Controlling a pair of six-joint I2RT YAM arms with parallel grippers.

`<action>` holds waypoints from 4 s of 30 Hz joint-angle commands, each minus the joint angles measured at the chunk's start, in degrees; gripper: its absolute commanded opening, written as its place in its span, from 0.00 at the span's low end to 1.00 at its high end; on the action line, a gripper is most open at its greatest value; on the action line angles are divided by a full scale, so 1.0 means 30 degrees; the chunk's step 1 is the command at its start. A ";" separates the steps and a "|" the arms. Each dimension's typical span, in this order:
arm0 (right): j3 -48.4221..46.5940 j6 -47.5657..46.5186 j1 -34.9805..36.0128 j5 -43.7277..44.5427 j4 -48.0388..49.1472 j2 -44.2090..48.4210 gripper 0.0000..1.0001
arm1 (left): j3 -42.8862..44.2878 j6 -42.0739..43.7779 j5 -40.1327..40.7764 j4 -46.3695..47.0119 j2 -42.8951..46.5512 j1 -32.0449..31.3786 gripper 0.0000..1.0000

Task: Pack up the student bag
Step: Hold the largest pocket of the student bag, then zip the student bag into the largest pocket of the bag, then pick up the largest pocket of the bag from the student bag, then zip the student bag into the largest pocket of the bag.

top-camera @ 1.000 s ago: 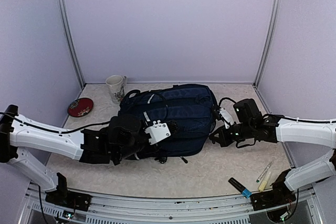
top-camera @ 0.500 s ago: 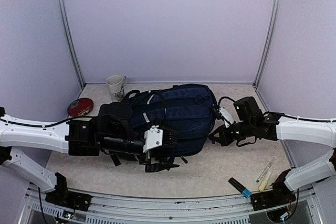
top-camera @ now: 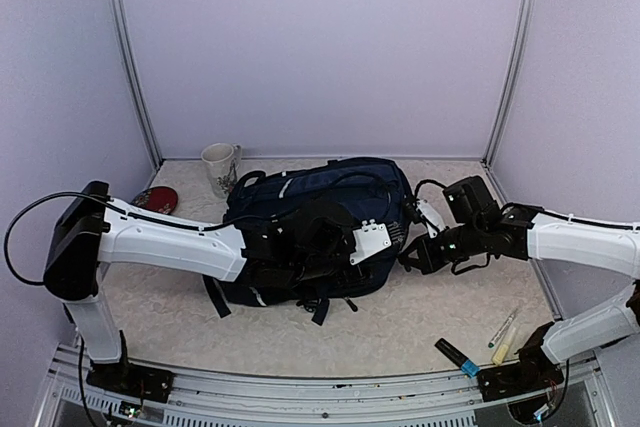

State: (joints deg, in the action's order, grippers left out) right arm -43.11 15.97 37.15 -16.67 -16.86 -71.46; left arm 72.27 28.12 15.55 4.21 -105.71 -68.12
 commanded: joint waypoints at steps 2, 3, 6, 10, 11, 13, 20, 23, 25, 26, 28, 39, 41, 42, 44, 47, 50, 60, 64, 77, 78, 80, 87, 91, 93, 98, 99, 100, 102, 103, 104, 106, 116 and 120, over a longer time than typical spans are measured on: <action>-0.2302 0.0152 0.0611 0.0361 -0.1584 0.0996 0.00 | 0.1212 -0.1057 0.1034 -0.1562 -0.0193 0.0642 0.47; -0.2482 0.0178 0.0738 0.0332 -0.1813 0.1060 0.00 | 0.1148 -0.1014 0.0918 -0.1542 -0.0137 0.0659 0.35; -0.2877 0.0223 0.0772 0.1086 -0.2731 0.1118 0.00 | 0.1051 -0.1088 0.0839 -0.1645 0.0277 0.0664 0.00; -0.3791 -0.0137 0.0321 0.3480 -0.4995 0.0760 0.00 | 0.0285 -0.1004 0.0734 -0.1619 0.1745 0.0732 0.00; -0.3972 -0.0210 0.0006 0.3827 -0.5378 0.0690 0.00 | -0.0045 -0.0874 0.0646 -0.1744 0.2211 0.0755 0.00; -0.4230 -0.0280 -0.0803 0.4377 -0.5943 0.0554 0.00 | -0.0616 -0.0801 0.0505 -0.2137 0.3262 0.0749 0.00; -0.5070 -0.1051 -0.3526 0.3879 -0.6261 -0.0008 0.00 | -0.3525 -0.1905 0.0523 -0.3076 0.6092 0.0352 0.00; -0.5452 -0.1452 -0.4234 0.3238 -0.6250 -0.0194 0.00 | -0.4660 -0.2374 0.1192 -0.2913 0.7379 0.0502 0.00; -0.5601 -0.1669 -0.4843 0.2758 -0.6047 -0.0239 0.00 | -0.4871 -0.2584 0.1617 -0.3371 0.7991 0.0631 0.00; -0.5564 -0.1841 -0.5188 0.2357 -0.5828 -0.0339 0.00 | -0.4999 -0.2592 0.1658 -0.3491 0.8313 0.0636 0.00; -0.5350 -0.2311 -0.5729 0.1280 -0.5313 -0.0668 0.00 | -0.5371 -0.2374 0.1104 -0.3368 0.9347 0.0583 0.00; -0.2536 -0.3937 -0.3643 -0.5243 -0.0014 -0.0213 0.00 | -0.8063 -0.2543 -0.1211 -0.0615 1.2063 0.1419 0.00; -0.0983 -0.3322 -0.1817 -0.5772 0.2270 0.1039 0.04 | -0.8065 -0.2573 -0.1102 -0.0640 1.1949 0.1411 0.00; 0.0263 -0.2703 -0.1027 -0.5496 0.3550 0.1571 0.06 | -0.8087 -0.2616 -0.1085 -0.0663 1.1961 0.1437 0.00; 0.2427 -0.0797 0.0105 -0.5145 0.6629 0.2399 0.11 | -0.8184 -0.2624 -0.1028 -0.0615 1.2058 0.1443 0.00; 0.5445 0.1936 0.1856 -0.4184 1.1568 0.3183 0.19 | -0.8324 -0.2682 -0.1276 -0.0546 1.2327 0.1465 0.00; 0.7507 0.3294 0.3471 -0.2389 1.5817 0.2861 0.29 | -0.8359 -0.2688 -0.1431 -0.0602 1.2471 0.1481 0.00; 0.6007 0.3901 0.5103 -0.1173 1.8150 -0.2147 0.53 | -0.8026 -0.2722 -0.1346 -0.0909 1.2471 0.1416 0.00; 0.5426 0.3244 0.5101 0.0509 1.7787 -0.2108 0.50 | -0.7805 -0.2752 -0.1614 -0.1152 1.2548 0.1289 0.00; 0.4505 0.4458 0.5140 -0.0910 1.8877 -0.4094 0.26 | -0.7484 -0.2457 -0.1513 -0.0759 1.2121 0.1239 0.00; 0.4649 0.4656 0.5222 -0.0944 1.9044 -0.4161 0.26 | -0.7413 -0.2431 -0.1506 -0.0784 1.2006 0.1247 0.00; 0.4942 0.5012 0.5507 -0.0889 1.9287 -0.4318 0.28 | -0.7392 -0.2388 -0.1399 -0.0816 1.1954 0.1246 0.00; 0.5852 0.5474 0.5995 0.1007 1.8779 -0.3671 0.23 | -0.7465 -0.2358 -0.1345 -0.0788 1.2032 0.1239 0.00; 0.5571 0.5034 0.5995 0.1416 1.8541 -0.3452 0.04 | -0.7574 -0.2326 -0.1183 -0.0815 1.2056 0.1238 0.00; 0.5379 0.4872 0.6002 0.1477 1.8236 -0.3512 0.00 | -0.7617 -0.2340 -0.1098 -0.0845 1.2132 0.1231 0.00; 0.5551 0.4499 0.5783 0.3422 1.5926 -0.1964 0.00 | -0.8182 -0.2152 -0.1022 -0.0905 1.2638 0.1260 0.00; 0.5483 0.4442 0.5486 0.3948 1.4757 -0.1503 0.00 | -0.8420 -0.2139 -0.0859 -0.0864 1.2809 0.1297 0.00; 0.5405 0.4369 0.5060 0.4289 1.3468 -0.1032 0.00 | -0.8702 -0.2203 -0.0618 -0.0812 1.2995 0.1338 0.00; 0.5373 0.4179 0.3954 0.4439 1.1581 -0.0035 0.00 | -0.9213 -0.2516 -0.0170 -0.0595 1.3517 0.1451 0.00; 0.5431 0.4105 0.3283 0.4259 1.0951 0.0477 0.00 | -0.9494 -0.2664 0.0065 -0.0441 1.3787 0.1438 0.00; 0.5497 0.4041 0.2566 0.3939 1.0524 0.0981 0.00 | -0.9800 -0.2807 0.0149 -0.0217 1.4143 0.1447 0.00; 0.5536 0.3743 0.1487 0.3449 0.9746 0.1677 0.00 | -1.0701 -0.2831 0.0178 0.0586 1.5106 0.1459 0.00; 0.2529 0.0352 -0.0078 0.1337 0.6079 -0.0062 0.00 | -1.4273 -0.4023 0.0203 0.4938 1.7977 0.2081 0.54; 0.3288 0.0388 0.0449 0.0732 0.7542 -0.0278 0.00 | -1.2410 -0.2612 0.2479 0.3429 1.6231 -0.0305 0.71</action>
State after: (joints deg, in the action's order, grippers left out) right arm -34.35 18.46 39.33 -18.02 6.17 -72.29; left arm 29.89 18.57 12.29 12.34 -54.11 -63.81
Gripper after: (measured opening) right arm 0.018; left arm 0.676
